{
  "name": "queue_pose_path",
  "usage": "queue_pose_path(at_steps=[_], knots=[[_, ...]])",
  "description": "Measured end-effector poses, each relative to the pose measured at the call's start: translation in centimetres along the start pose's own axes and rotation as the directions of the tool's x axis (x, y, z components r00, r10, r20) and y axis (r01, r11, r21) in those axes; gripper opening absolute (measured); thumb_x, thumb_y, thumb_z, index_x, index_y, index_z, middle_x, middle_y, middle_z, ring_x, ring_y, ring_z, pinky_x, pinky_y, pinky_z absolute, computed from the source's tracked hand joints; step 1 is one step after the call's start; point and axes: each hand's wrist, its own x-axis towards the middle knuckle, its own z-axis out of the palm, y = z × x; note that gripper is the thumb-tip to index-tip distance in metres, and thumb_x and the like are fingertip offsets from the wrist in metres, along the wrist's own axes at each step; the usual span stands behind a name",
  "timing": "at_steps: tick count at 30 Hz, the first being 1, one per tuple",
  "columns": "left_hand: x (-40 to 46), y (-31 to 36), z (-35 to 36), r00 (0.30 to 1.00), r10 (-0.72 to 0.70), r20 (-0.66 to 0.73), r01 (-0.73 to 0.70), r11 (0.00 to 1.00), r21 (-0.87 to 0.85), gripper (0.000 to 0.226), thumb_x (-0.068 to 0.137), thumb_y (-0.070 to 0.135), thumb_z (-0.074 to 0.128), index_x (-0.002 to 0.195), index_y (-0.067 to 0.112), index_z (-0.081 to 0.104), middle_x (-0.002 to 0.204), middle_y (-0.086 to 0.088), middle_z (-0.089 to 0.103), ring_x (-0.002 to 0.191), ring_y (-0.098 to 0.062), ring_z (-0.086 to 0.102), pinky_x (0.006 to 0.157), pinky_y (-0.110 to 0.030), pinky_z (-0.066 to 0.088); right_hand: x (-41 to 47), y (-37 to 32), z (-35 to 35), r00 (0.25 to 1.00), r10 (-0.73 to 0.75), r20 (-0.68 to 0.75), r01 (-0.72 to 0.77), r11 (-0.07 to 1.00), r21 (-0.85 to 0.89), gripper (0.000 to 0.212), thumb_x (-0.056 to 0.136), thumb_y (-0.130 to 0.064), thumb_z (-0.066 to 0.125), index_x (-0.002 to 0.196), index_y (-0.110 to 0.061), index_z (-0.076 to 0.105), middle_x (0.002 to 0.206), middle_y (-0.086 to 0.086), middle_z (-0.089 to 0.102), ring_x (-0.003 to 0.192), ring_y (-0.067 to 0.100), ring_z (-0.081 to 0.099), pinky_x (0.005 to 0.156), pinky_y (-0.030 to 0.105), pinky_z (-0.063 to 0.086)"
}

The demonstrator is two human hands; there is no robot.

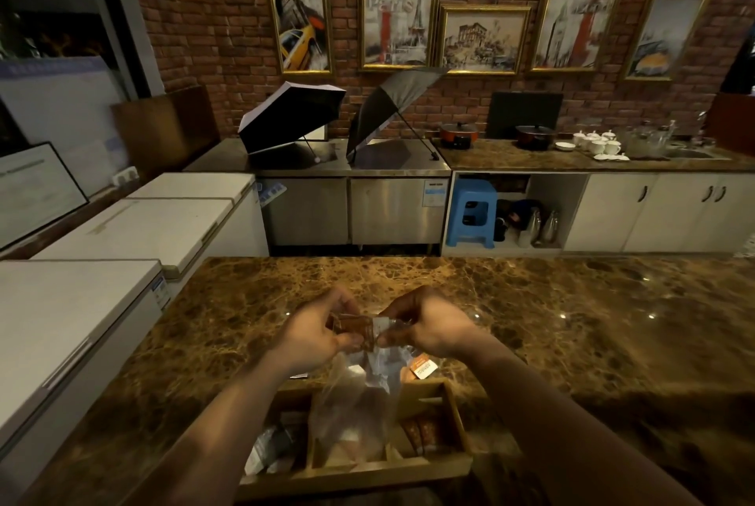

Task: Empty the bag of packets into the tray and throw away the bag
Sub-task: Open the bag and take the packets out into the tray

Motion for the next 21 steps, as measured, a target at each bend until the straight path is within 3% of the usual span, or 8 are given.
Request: queue_pose_path(at_steps=[8, 13, 21], knots=[[0.6, -0.3, -0.1, 1.0, -0.005, -0.003, 0.005, 0.999, -0.046, 0.042, 0.078, 0.009, 0.081, 0.093, 0.038, 0.054, 0.103, 0.004, 0.068, 0.1, -0.019, 0.067, 0.088, -0.048, 0.057, 0.7, -0.2, 0.1, 0.999, -0.039, -0.028, 0.039, 0.999, -0.013, 0.024, 0.076, -0.017, 0.087, 0.097, -0.026, 0.08, 0.099, -0.009, 0.076, 0.091, 0.005, 0.07, 0.067, 0.016, 0.056], [0.8, -0.5, 0.2, 1.0, 0.008, -0.018, -0.008, 1.0, -0.014, 0.041, 0.08, 0.012, 0.079, 0.094, 0.04, 0.053, 0.101, 0.006, 0.068, 0.1, -0.016, 0.066, 0.091, -0.046, 0.055, 1.2, 0.5, 0.9, 0.996, -0.026, -0.089, 0.031, 0.999, 0.045, 0.019, 0.074, -0.012, 0.088, 0.077, -0.029, 0.08, 0.091, -0.008, 0.079, 0.086, 0.005, 0.074, 0.082, 0.029, 0.063], [0.8, -0.9, 0.6, 0.999, 0.012, -0.053, -0.014, 0.999, -0.031, 0.044, 0.082, 0.013, 0.078, 0.093, 0.044, 0.049, 0.104, 0.013, 0.066, 0.104, -0.013, 0.065, 0.094, -0.048, 0.054, 1.7, 0.9, 1.2, 0.993, 0.018, -0.114, 0.001, 0.987, 0.163, 0.021, 0.074, -0.003, 0.086, 0.077, -0.023, 0.082, 0.09, -0.006, 0.08, 0.089, 0.01, 0.075, 0.084, 0.036, 0.064]])
